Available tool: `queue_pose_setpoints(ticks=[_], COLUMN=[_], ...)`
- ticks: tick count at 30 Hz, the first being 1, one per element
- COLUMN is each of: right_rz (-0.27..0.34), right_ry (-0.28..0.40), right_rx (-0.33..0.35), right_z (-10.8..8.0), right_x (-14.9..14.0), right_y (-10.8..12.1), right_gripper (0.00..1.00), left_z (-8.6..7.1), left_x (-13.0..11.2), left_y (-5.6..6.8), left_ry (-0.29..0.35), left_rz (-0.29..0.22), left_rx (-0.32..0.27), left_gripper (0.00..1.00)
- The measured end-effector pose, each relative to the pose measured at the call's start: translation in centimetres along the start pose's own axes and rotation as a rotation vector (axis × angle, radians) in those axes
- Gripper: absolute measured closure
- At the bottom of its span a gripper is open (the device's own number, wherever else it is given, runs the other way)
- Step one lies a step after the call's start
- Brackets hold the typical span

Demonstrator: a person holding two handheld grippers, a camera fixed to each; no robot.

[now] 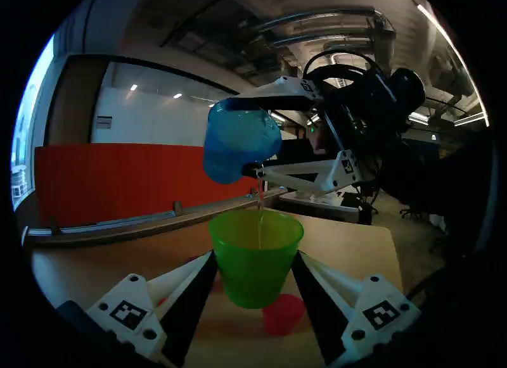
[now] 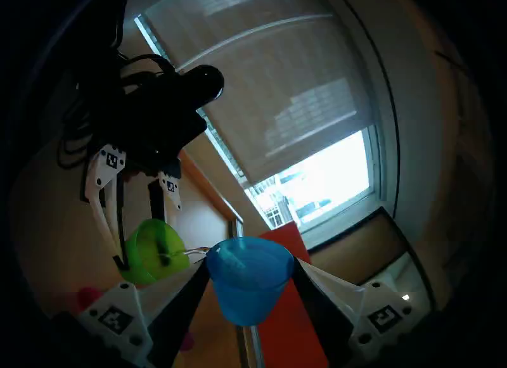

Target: Pour water

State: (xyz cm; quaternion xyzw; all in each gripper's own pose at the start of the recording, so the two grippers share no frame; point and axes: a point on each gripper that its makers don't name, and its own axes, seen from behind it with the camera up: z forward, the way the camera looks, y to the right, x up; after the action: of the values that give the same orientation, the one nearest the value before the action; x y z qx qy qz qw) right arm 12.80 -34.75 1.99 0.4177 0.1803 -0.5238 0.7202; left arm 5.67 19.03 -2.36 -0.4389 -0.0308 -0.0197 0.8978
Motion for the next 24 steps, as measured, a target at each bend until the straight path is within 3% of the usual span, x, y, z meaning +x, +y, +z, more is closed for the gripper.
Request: queue_pose_setpoints(ticks=[24], right_rz=[-0.054], right_ry=[-0.009], right_rx=[-0.011], right_z=[0.03], right_x=[-0.10], right_y=[0.50], right_gripper=[0.07], left_z=[-0.13], left_x=[0.06], left_y=[0.24], left_ry=[0.004], left_rz=[0.001], left_rx=[-0.002], left_gripper=[0.19])
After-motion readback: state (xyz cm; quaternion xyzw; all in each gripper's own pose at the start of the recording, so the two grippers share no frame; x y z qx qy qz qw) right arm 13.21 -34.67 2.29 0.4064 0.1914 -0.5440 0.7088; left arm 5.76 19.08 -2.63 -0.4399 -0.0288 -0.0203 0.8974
